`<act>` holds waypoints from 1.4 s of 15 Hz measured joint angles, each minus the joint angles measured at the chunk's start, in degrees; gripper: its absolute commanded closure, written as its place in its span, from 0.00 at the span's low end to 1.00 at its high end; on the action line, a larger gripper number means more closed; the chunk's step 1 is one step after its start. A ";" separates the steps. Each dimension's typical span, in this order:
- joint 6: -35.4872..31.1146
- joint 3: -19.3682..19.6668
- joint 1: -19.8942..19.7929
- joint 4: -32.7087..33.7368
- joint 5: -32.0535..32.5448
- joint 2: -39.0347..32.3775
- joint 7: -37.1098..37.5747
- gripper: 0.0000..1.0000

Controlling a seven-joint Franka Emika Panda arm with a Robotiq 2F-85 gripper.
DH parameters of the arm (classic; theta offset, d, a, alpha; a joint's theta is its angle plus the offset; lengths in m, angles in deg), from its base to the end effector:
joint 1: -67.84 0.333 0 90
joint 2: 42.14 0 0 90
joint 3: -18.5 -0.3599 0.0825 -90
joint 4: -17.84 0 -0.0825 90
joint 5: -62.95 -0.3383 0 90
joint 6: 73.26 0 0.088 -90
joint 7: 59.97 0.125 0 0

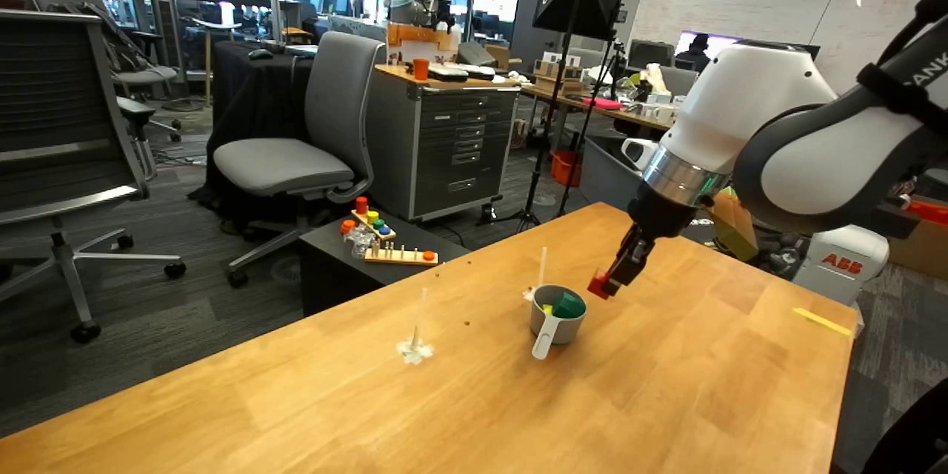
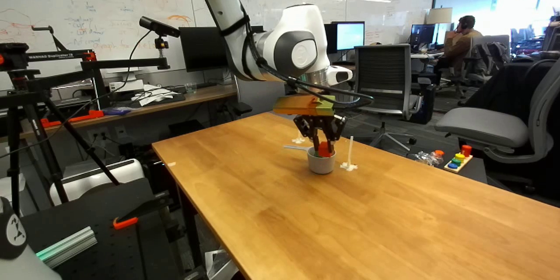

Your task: Place the blocks inside the grey measuring cup

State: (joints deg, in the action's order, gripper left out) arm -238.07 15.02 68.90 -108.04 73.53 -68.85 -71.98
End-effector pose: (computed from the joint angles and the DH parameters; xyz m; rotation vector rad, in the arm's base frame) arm 0.5738 0.0537 0.2518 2.9914 0.6885 0.3270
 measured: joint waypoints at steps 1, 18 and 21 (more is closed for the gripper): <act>0.49 0.00 0.27 0.99 0.00 -0.02 0.47 0.88; 8.25 0.02 4.06 13.40 0.00 -7.20 7.01 0.88; 8.24 0.03 4.16 14.26 0.00 -8.82 7.27 0.88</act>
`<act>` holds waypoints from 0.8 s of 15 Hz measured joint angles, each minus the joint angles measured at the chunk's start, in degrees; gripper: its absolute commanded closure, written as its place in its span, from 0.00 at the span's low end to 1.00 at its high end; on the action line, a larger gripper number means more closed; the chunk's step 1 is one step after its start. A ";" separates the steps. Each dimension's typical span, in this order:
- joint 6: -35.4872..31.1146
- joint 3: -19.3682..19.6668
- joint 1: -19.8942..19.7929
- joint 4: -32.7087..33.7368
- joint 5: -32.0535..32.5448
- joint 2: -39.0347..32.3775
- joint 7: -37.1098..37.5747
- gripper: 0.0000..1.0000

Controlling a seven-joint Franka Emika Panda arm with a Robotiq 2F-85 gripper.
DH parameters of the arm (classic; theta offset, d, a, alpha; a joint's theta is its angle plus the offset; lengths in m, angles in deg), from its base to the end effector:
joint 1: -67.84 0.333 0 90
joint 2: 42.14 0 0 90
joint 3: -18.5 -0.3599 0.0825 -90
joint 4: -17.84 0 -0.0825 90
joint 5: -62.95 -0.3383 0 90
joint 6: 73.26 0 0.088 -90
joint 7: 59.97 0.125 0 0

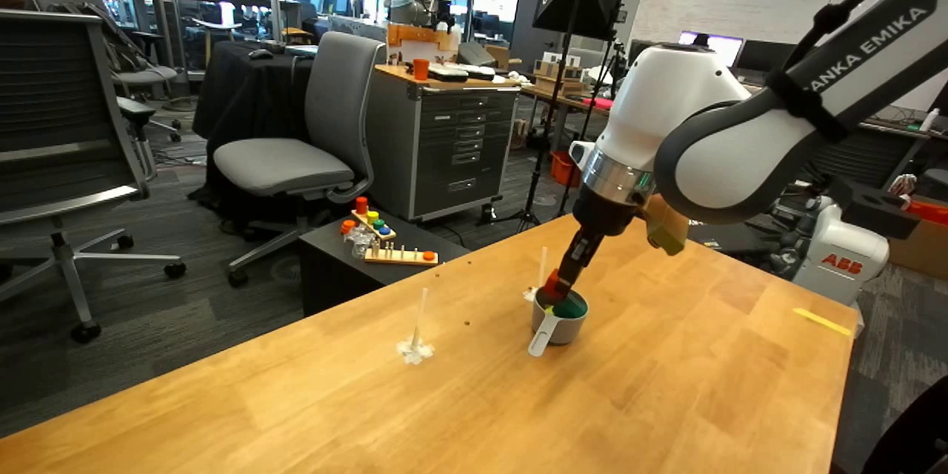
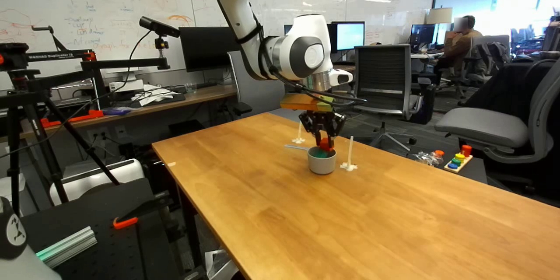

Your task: Place the blocks inside the grey measuring cup

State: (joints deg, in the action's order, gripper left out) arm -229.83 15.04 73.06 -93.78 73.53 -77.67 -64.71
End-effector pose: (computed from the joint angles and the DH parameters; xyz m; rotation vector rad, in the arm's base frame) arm 0.6285 0.0981 0.2301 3.0267 0.5875 0.2610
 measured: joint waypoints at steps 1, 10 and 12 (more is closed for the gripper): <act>0.00 0.00 0.02 0.30 0.00 -0.44 0.08 0.88; 0.45 0.03 0.15 1.71 0.00 -1.63 0.46 0.01; 0.46 0.12 0.15 1.85 0.00 -1.63 0.47 0.00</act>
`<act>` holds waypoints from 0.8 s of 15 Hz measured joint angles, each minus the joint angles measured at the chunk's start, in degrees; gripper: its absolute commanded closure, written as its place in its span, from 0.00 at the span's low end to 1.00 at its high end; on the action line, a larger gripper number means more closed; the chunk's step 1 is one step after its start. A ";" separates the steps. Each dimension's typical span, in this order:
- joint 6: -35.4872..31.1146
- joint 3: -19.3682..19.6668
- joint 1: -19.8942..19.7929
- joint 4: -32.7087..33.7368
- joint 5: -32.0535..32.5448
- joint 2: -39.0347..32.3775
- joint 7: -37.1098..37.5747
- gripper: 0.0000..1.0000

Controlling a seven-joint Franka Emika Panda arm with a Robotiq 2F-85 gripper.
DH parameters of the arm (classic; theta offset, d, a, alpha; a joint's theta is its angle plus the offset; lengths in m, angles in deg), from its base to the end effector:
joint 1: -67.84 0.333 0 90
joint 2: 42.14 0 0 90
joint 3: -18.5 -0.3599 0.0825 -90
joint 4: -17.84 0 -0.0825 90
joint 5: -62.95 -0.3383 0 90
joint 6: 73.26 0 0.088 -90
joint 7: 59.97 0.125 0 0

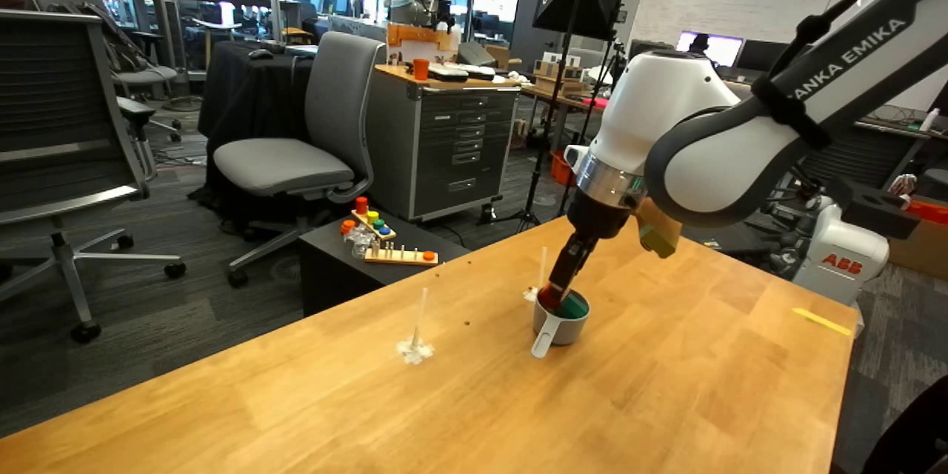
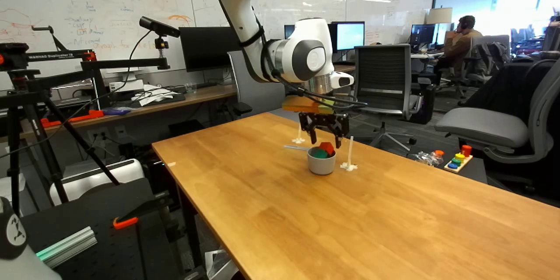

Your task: Place the blocks inside the grey measuring cup

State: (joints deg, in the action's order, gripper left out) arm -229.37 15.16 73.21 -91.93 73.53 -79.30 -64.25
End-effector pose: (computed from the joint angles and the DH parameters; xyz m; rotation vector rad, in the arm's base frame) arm 0.6357 0.0992 0.2227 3.0294 0.5745 0.2548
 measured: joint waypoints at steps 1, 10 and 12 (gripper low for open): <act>0.00 0.08 0.00 0.09 0.00 0.00 0.00 0.00; 0.64 3.37 0.02 -0.03 1.57 3.18 -0.02 0.00; 1.42 4.06 0.02 -0.39 2.51 4.77 -0.04 0.00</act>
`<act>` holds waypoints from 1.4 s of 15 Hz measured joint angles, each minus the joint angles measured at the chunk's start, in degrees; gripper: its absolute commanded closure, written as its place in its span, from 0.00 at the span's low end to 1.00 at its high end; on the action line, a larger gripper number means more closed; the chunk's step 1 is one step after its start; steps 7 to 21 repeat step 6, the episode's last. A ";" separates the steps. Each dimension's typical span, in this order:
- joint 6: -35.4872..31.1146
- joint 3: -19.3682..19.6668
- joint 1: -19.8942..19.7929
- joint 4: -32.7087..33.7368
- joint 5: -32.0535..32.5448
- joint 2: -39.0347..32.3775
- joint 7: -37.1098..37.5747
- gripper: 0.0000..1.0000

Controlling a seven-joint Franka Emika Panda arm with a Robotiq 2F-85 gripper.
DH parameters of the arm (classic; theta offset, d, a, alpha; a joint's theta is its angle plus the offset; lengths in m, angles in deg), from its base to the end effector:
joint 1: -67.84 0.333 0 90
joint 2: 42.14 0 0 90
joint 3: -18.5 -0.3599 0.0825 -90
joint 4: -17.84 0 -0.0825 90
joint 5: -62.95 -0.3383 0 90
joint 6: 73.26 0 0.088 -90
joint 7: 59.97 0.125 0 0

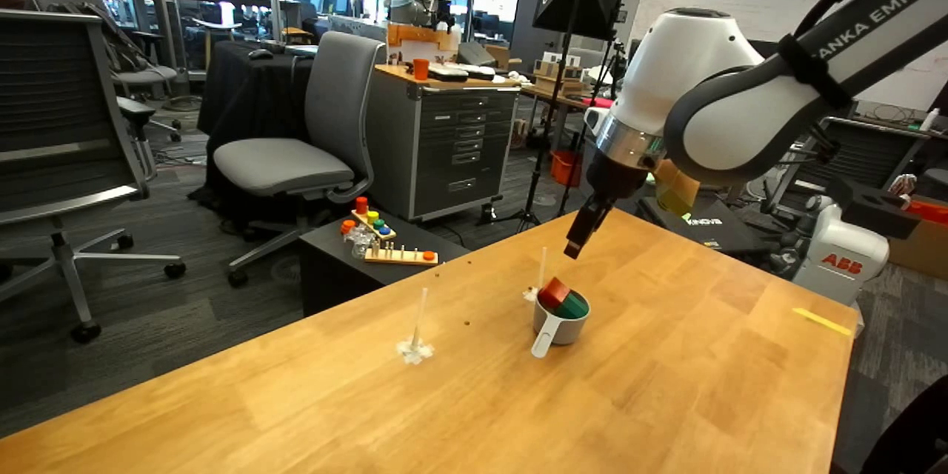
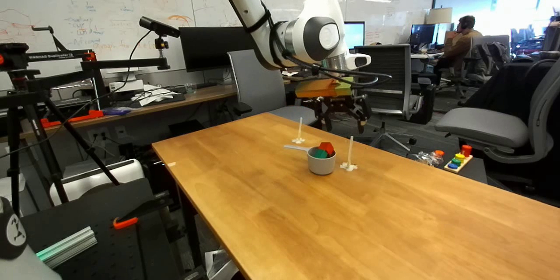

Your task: Place the blocks inside the grey measuring cup

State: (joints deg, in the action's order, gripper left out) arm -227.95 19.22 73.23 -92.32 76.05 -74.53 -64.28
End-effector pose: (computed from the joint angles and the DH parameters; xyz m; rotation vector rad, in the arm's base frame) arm 0.6427 0.0593 0.2702 2.9528 0.5311 0.3174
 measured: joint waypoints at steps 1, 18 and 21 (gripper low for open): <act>0.51 0.18 -0.05 -0.25 0.17 0.93 -0.08 0.00; 2.63 0.37 -0.30 -2.03 0.17 4.45 -0.29 0.00; 2.63 0.37 -0.30 -2.03 0.17 4.45 -0.29 0.00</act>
